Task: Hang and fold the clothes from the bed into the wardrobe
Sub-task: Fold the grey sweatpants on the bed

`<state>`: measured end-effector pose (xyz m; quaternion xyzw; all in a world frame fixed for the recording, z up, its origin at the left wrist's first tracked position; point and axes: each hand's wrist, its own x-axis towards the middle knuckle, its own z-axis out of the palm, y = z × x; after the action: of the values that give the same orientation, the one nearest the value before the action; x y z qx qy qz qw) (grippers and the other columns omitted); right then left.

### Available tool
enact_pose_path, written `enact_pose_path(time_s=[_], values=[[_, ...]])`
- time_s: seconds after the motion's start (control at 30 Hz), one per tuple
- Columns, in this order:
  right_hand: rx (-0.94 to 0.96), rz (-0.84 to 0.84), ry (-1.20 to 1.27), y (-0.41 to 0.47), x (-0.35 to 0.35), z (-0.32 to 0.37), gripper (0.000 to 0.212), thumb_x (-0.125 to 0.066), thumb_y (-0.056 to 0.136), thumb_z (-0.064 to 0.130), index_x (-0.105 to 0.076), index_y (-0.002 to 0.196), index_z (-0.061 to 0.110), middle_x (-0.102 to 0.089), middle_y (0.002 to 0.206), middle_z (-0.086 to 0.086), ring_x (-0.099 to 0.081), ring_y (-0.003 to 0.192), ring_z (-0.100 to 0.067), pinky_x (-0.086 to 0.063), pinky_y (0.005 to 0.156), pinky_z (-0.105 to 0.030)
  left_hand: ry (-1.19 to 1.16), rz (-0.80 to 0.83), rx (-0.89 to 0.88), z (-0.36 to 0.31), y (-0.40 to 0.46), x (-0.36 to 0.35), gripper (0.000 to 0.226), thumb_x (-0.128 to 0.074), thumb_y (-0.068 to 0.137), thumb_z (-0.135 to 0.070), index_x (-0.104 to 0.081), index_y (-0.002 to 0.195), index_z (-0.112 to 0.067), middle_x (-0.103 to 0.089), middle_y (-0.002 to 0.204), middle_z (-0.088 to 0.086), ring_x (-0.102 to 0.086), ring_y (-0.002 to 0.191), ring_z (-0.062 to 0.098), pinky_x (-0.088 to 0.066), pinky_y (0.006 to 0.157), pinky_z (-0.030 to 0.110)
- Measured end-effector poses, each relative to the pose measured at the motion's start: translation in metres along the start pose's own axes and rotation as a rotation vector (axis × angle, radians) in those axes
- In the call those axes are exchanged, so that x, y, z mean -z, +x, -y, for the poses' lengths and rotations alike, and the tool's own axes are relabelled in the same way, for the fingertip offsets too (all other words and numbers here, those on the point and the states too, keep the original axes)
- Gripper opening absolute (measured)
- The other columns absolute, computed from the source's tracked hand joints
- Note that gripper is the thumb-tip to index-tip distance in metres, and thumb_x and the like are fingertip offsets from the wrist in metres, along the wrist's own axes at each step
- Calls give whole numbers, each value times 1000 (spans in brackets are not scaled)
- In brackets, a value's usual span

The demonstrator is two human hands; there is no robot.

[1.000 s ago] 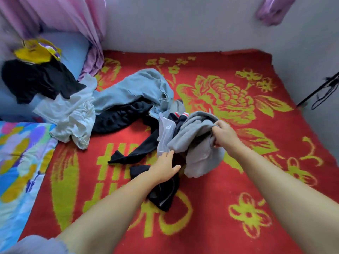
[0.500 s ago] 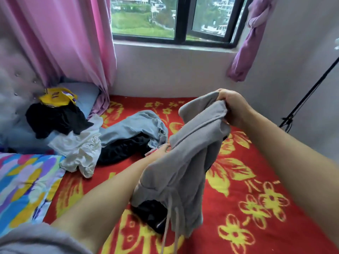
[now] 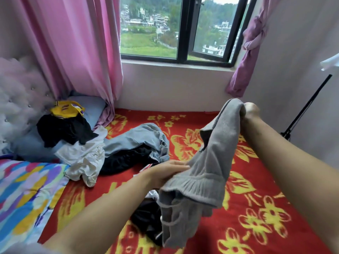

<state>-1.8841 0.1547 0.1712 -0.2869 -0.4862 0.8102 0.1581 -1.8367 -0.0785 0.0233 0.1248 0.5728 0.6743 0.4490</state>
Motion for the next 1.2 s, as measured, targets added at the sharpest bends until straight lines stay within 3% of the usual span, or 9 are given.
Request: enact_pose_path(time_s=[0.13, 0.27, 0.37, 0.47, 0.57, 0.7, 0.83, 0.93, 1.2], values=[[-20, -111, -157, 20, 23, -13, 24, -35, 84, -5, -43, 65, 8, -47, 78, -10, -54, 70, -24, -50, 63, -31, -139, -139, -7, -28, -7, 22, 19, -51, 96, -16, -68, 97, -8, -70, 86, 6, -68, 75, 14, -54, 69, 26], [-41, 351, -675, -3, 33, -45, 3, -50, 95, 16, -52, 96, 19, -57, 97, -2, -53, 82, -16, -45, 67, -32, -282, -202, 49, -39, -4, 20, 25, -47, 97, -18, -66, 85, -6, -66, 77, 8, -65, 73, 18, -53, 73, 31], [-219, 866, -1032, -32, 32, -75, 53, -66, 85, 46, -45, 131, 33, -54, 128, 6, -53, 114, -13, -53, 80, -38, -299, -260, 94, -46, 2, 12, 42, -37, 101, -13, -63, 69, -3, -63, 61, 7, -63, 57, 16, -53, 58, 25], [-201, 1069, -1341, -54, 22, -112, 100, -72, 73, 58, -7, 148, 47, -41, 140, 13, -50, 121, -10, -49, 81, -23, -211, -301, 168, -51, 4, 8, 36, -30, 102, -10, -58, 84, 5, -67, 67, 15, -62, 71, 23, -52, 72, 33], [77, 929, -1390, -63, 13, -136, 93, -68, 81, 31, -9, 152, 31, -43, 140, 1, -47, 118, -13, -41, 89, -22, -247, -338, 160, -57, 0, 11, 36, -35, 101, -16, -57, 85, 7, -67, 66, 18, -61, 74, 26, -47, 87, 37], [478, 590, -1373, -57, -4, -131, 50, -54, 82, 9, -46, 130, 21, -64, 111, -12, -60, 102, -26, -45, 78, -28, -308, -365, -18, -72, -10, 22, 51, -44, 99, -39, -67, 74, -1, -68, 63, 10, -67, 56, 17, -55, 58, 25], [550, 400, -1138, -48, -35, -83, 36, -49, 84, 13, -60, 117, 23, -67, 110, -6, -59, 99, -20, -39, 79, -21, 228, -338, -124, -70, -20, 20, 32, -63, 89, -43, -63, 109, -17, -66, 85, -3, -61, 76, 11, -49, 65, 23], [589, 414, -1088, -52, -55, -58, 52, -45, 77, 7, -58, 126, 22, -63, 121, 0, -56, 108, -16, -38, 88, -19, 427, -425, -252, -42, -8, 6, 66, -76, 77, -24, -42, 133, -15, -64, 119, 6, -62, 107, 19, -52, 92, 35], [613, 326, -858, -57, -55, -20, 56, -39, 64, 11, -65, 113, 22, -64, 112, 3, -59, 109, -18, -48, 99, -35, 840, -876, -119, 3, -1, 49, 16, -52, 90, -15, -64, 95, -7, -68, 97, 17, -62, 95, 33, -47, 76, 36]])
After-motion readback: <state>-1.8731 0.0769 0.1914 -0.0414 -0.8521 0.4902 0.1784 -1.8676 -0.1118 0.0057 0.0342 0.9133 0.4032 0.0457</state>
